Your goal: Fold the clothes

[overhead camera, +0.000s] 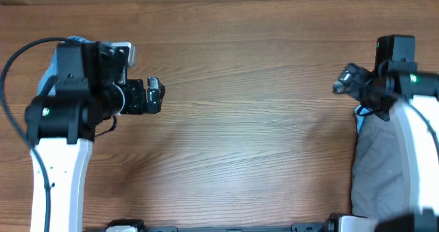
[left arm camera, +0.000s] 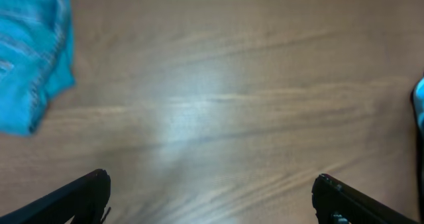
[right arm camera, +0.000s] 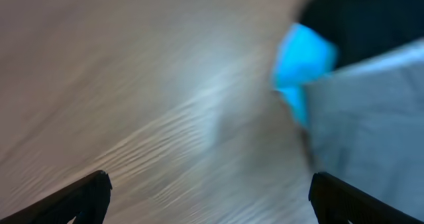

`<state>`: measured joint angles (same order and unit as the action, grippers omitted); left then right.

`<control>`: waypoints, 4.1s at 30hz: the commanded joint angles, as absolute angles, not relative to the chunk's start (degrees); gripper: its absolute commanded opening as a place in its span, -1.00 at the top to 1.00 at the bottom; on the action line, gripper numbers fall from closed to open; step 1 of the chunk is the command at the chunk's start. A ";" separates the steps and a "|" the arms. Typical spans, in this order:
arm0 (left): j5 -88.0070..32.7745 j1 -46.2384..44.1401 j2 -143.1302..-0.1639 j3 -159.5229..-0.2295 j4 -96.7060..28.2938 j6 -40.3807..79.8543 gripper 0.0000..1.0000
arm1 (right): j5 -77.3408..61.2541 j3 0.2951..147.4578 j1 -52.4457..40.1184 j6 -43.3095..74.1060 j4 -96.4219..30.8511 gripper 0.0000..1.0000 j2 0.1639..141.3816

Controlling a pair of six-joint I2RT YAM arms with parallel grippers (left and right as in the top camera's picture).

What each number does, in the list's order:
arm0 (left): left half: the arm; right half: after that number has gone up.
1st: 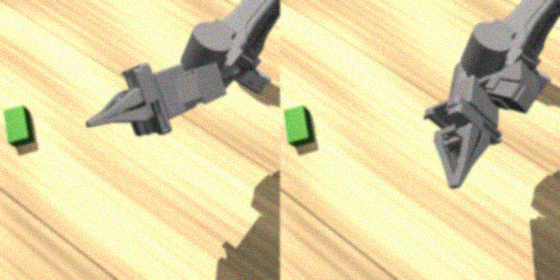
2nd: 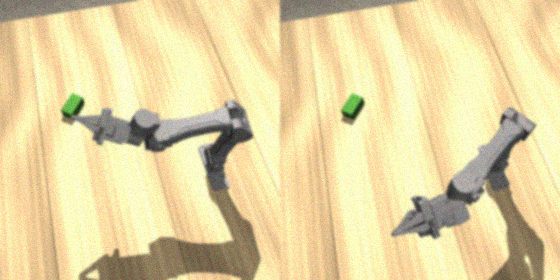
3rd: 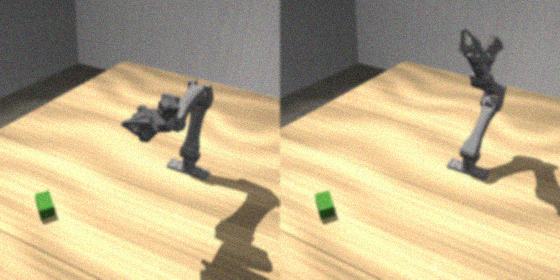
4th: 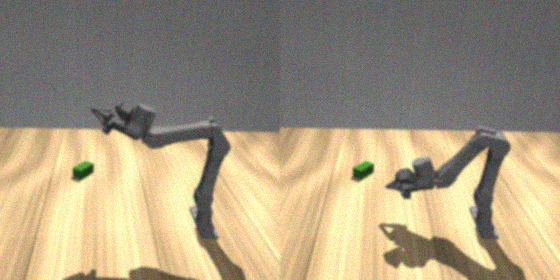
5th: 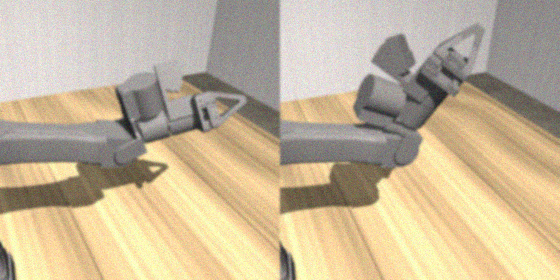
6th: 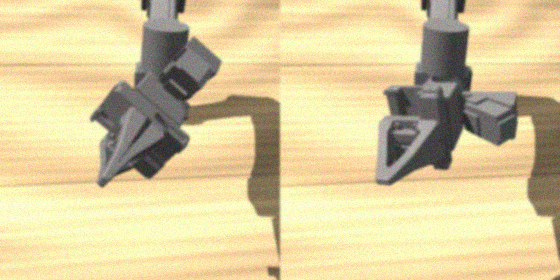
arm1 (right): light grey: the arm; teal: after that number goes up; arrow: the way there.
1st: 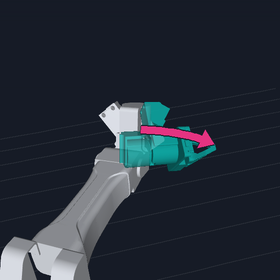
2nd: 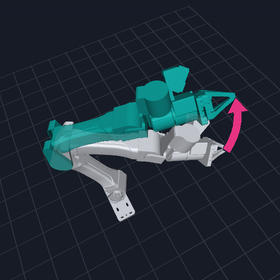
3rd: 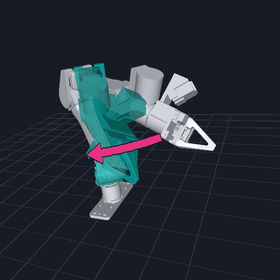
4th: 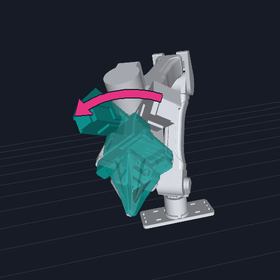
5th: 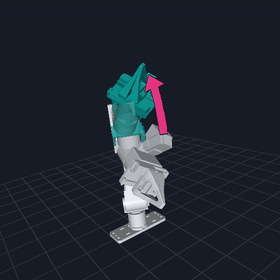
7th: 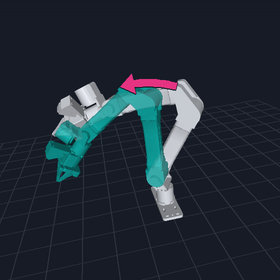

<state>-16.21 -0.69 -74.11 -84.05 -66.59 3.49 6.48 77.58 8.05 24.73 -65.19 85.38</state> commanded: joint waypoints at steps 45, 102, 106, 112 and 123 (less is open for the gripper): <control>-17.39 -1.85 -78.43 -85.45 -62.94 1.87 -1.00 | -13.19 93.38 6.90 25.54 -63.57 0.92 98.85; 7.05 0.32 -125.38 -86.41 -54.54 7.68 0.92 | 0.84 98.54 -4.36 34.06 -76.82 -0.52 92.60; -0.64 7.11 -121.40 -86.41 -57.25 3.88 0.92 | 1.23 98.52 -4.36 34.06 -77.10 -0.52 98.61; -9.13 9.69 -105.12 -86.43 -56.47 1.19 0.89 | 3.60 97.82 -4.36 34.04 -78.78 -0.51 107.50; -20.56 7.35 -90.21 -86.43 -55.05 -3.09 0.24 | 6.83 81.21 -1.04 34.02 -72.27 0.16 111.24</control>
<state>-14.81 8.58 -89.97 -86.02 -55.11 -0.10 7.07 85.82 -2.92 34.11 -74.78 110.63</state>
